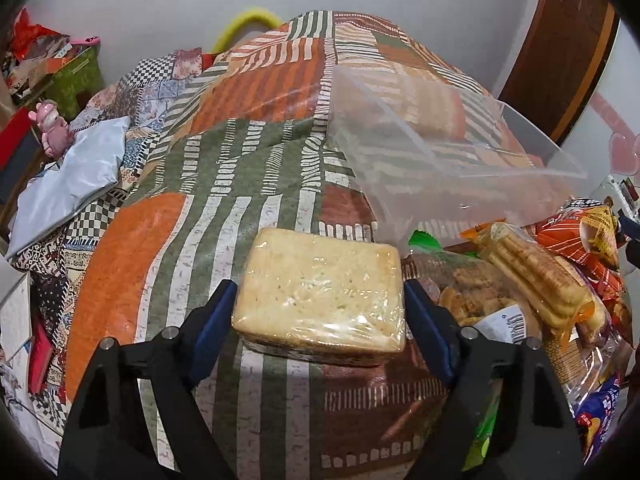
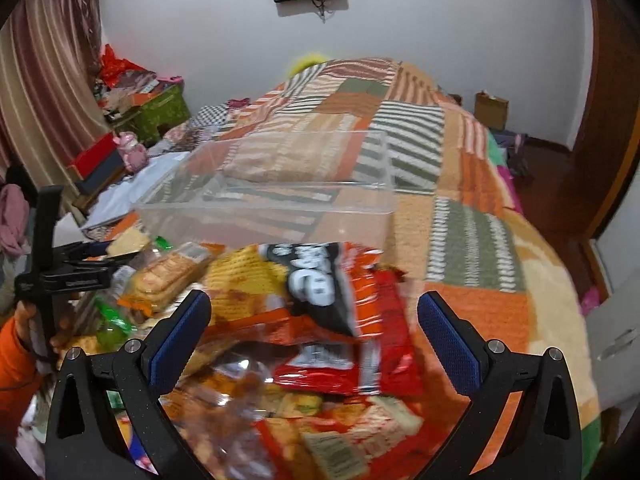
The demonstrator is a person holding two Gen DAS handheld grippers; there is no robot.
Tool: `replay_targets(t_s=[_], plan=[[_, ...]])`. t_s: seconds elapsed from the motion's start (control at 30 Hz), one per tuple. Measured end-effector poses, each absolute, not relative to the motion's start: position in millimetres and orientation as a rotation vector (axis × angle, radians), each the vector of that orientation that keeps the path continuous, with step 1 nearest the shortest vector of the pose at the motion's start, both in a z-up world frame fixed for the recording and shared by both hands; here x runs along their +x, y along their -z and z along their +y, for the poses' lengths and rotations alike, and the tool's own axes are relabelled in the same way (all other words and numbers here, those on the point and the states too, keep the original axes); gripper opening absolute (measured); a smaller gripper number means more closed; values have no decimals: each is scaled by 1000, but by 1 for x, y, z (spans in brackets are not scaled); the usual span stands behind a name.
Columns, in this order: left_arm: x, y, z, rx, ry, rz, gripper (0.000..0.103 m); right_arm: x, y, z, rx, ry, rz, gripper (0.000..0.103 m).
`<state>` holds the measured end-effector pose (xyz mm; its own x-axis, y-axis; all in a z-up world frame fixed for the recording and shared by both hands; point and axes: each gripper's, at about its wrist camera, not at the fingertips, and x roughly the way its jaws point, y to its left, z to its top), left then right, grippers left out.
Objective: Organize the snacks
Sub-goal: 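Grasp the wrapped bread loaf with left tool while right tool grasps red chip bag, then carry bread loaf and chip bag into the clear box and release both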
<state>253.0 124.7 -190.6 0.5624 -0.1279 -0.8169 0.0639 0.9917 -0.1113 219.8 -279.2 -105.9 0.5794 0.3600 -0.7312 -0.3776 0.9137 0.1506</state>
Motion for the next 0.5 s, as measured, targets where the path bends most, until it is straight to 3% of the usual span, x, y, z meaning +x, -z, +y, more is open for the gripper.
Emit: replay_targets(t_s=[0.07,0.13,0.2,0.33,0.4,0.5], plan=[[252,190,124,-67,113,965,81,224,107,-281,-30,-428,858,100],[253,190,124,-67,114,965,81,229,110,-285,-26,-428,870,91],[252,190,124,-69,114,965,81,236,116,-287,-13,-447,903,72],[249,189,124,-59,105,961,80,238,123,-292,49,-493,919,58],[247,187,124,-54,103,957,79,238,123,-292,70,-524,915,44],[242,184,123,-38,102,944,79,236,123,-293,89,-545,902,37]])
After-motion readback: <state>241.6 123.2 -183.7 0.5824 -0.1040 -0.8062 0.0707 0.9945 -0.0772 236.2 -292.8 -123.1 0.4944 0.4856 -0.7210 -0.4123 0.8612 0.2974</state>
